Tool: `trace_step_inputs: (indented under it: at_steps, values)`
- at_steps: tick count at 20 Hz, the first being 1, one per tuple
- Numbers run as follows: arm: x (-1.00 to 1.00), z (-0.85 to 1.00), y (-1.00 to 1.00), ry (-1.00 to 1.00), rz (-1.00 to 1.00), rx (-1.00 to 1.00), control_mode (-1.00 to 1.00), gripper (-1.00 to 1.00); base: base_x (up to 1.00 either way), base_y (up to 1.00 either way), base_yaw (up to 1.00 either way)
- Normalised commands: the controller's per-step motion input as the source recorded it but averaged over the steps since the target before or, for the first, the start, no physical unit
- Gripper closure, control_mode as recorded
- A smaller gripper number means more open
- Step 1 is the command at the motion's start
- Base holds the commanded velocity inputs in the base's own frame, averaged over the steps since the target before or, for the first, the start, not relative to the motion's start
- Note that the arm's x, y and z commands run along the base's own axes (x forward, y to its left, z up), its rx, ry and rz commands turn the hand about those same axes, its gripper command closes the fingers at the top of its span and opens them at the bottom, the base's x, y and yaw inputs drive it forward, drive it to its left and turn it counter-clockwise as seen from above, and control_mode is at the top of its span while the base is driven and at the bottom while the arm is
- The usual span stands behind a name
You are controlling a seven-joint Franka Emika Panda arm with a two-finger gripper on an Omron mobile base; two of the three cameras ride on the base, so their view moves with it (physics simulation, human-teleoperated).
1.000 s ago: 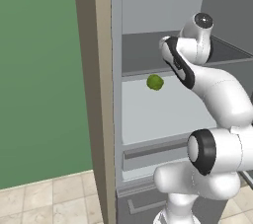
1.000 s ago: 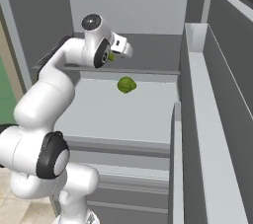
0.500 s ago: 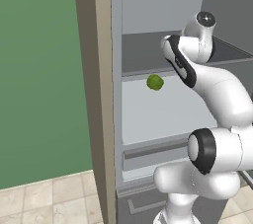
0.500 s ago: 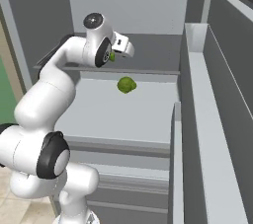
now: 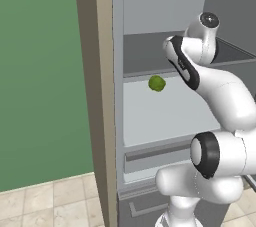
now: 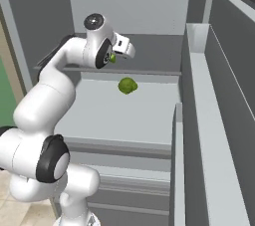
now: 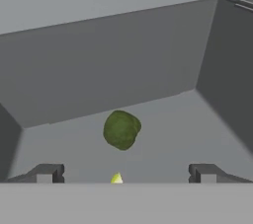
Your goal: Take the lemon wedge from the fridge and place it on the plate with fish on the dining counter.
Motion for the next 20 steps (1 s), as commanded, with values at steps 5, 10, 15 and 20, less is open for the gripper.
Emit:
trace_step_inputs:
  at_steps: [5,10,15,20]
  values:
    - [-0.19,0.00,0.00,-0.04,0.00,0.00,-1.00,-1.00,0.00,0.00,0.00]
    - [-0.10,0.00,0.00,0.00,0.00,0.00,-1.00,-1.00,0.00,0.00,0.00]
    - [-0.02,0.00,0.02,0.00,0.00,0.00,-1.00,-1.00,0.00,0.00,0.00]
    - [0.00,-0.07,0.13,0.00,0.00,0.00,-1.00,-1.00,0.00,0.00,0.00]
